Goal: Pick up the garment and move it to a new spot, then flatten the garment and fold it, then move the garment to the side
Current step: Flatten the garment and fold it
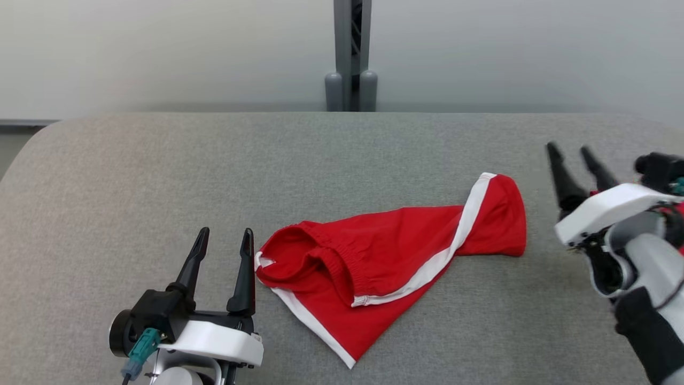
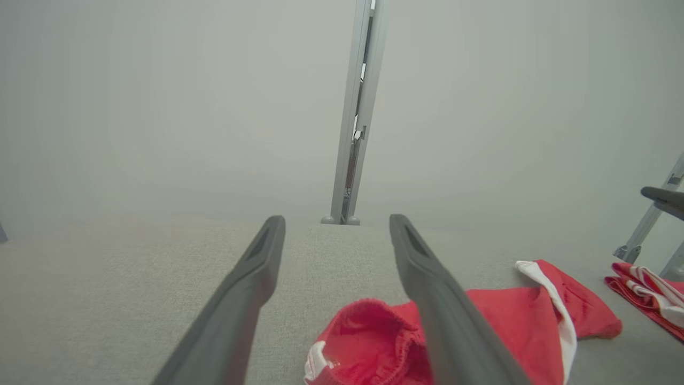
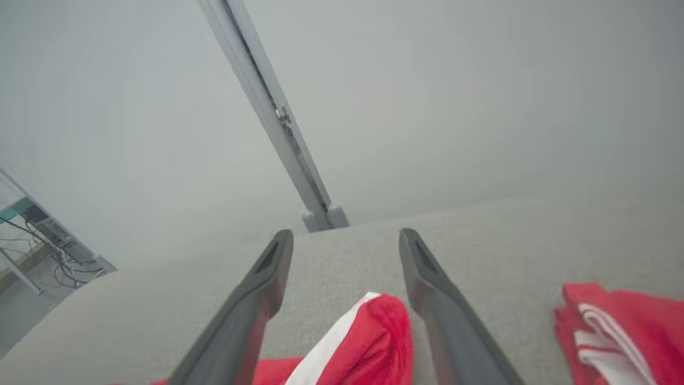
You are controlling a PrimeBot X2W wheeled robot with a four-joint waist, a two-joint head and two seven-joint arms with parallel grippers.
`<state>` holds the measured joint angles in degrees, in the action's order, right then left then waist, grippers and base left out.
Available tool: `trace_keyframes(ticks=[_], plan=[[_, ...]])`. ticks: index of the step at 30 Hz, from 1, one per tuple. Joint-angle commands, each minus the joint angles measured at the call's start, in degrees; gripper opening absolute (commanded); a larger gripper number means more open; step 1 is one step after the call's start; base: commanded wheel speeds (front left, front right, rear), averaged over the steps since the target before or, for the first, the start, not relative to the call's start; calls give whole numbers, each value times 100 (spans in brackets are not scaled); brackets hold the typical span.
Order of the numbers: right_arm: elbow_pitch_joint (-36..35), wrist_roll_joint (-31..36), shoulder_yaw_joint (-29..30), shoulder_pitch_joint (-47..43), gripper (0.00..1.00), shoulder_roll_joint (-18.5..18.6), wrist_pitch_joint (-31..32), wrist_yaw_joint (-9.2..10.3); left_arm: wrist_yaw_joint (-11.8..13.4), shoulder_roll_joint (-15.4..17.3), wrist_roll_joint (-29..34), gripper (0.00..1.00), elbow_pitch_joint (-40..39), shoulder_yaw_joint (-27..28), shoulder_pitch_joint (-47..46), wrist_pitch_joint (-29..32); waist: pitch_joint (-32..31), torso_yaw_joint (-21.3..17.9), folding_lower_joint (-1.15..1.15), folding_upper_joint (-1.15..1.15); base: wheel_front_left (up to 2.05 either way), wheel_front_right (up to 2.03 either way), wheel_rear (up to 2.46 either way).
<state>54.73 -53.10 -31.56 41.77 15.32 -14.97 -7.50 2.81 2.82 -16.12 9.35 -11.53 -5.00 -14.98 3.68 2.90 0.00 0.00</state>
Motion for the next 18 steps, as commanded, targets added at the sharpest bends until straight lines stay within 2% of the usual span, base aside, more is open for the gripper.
trace_keyframes(ticks=[1, 5, 9, 13, 18], plan=[[-700, 452, 492, -483, 100, 164, -28, 0, -5, 20, 44, 100, -60, 45, 22, -16, -111, -103, 0, 0, 0, 0, 0], [-2423, 1755, 1416, -1548, 100, 53, -22, -2, -18, 20, 56, 100, -124, 50, 94, -16, -207, -181, 0, 0, 0, 0, 0], [-3775, 2714, 1970, -2695, 100, -384, -23, 0, -30, 18, 72, 100, -183, 45, 109, -16, -253, -256, 0, 0, 0, 0, 0], [-4498, 3242, 2232, -3410, 100, -737, -24, -1, -42, 18, 75, 100, -165, 21, 175, -16, -261, -328, 0, 0, 0, 0, 0], [-4848, 3475, 2405, -3809, 100, -991, -24, -1, -41, 19, 101, 100, -54, -4, 220, -16, -249, -395, 0, 0, 0, 0, 0]])
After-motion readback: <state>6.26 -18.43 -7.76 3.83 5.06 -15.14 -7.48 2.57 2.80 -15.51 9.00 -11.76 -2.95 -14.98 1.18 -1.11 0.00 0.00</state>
